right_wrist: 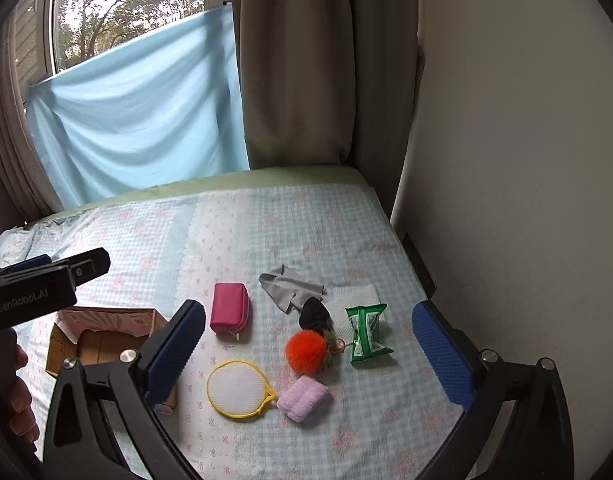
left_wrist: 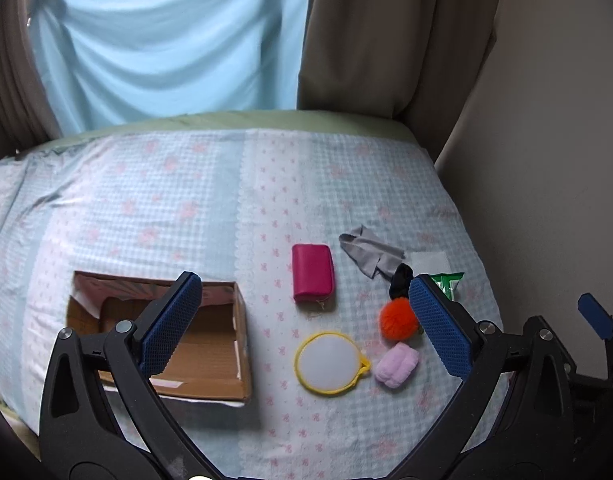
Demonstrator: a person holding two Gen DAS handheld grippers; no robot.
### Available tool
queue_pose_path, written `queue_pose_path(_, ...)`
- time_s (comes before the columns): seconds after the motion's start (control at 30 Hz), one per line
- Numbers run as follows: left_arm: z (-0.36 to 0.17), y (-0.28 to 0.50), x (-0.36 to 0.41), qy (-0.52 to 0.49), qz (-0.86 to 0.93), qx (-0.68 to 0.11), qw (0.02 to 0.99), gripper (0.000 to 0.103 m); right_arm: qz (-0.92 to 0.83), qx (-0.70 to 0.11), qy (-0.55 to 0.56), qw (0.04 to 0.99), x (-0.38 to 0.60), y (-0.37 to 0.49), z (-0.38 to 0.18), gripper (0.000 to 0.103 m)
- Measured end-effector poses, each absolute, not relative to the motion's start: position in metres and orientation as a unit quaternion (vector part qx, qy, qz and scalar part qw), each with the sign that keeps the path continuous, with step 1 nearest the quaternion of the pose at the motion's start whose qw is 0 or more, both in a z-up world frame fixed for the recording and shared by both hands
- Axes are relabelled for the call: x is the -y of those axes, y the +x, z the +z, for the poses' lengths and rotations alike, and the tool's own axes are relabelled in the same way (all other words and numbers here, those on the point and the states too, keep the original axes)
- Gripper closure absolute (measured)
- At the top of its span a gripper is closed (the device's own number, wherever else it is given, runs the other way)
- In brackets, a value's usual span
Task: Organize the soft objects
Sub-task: 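Grasp the magenta pouch with the left tool while the right tool grasps the orange pompom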
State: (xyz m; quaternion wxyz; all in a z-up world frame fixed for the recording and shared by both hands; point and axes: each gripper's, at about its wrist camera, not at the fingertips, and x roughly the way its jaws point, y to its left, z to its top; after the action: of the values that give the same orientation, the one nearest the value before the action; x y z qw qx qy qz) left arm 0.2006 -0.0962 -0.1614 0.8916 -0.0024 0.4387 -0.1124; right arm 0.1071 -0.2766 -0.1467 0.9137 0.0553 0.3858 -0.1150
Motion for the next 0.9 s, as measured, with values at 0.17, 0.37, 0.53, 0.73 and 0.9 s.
queue_pose_path(0.17, -0.235, 0.252, 0.13, -0.004, -0.113, -0.478, 0.871, 0.001, -0.134, -0.426, 0.079, 0.891, 0.293, 0.136, -0.217, 0.0)
queue_pose_path(0.37, -0.319, 0.3, 0.157, 0.012, -0.115, -0.517, 0.848, 0.003, -0.15, -0.47, 0.112, 0.862, 0.308, 0.166, -0.299, 0.004)
queue_pose_path(0.53, -0.383, 0.332, 0.164, 0.019, -0.099, -0.553, 0.827, 0.005, -0.167, -0.491, 0.129, 0.845, 0.311, 0.184, -0.358, 0.005)
queue_pose_path(0.73, -0.441, 0.356, 0.162, 0.012, -0.081, -0.581, 0.81, 0.005, -0.191, -0.508, 0.163, 0.824, 0.315, 0.198, -0.41, 0.017)
queue_pose_path(0.9, -0.473, 0.368, 0.165, 0.025, -0.083, -0.59, 0.803, 0.012, -0.197, -0.509, 0.178, 0.819, 0.317, 0.208, -0.434, 0.03)
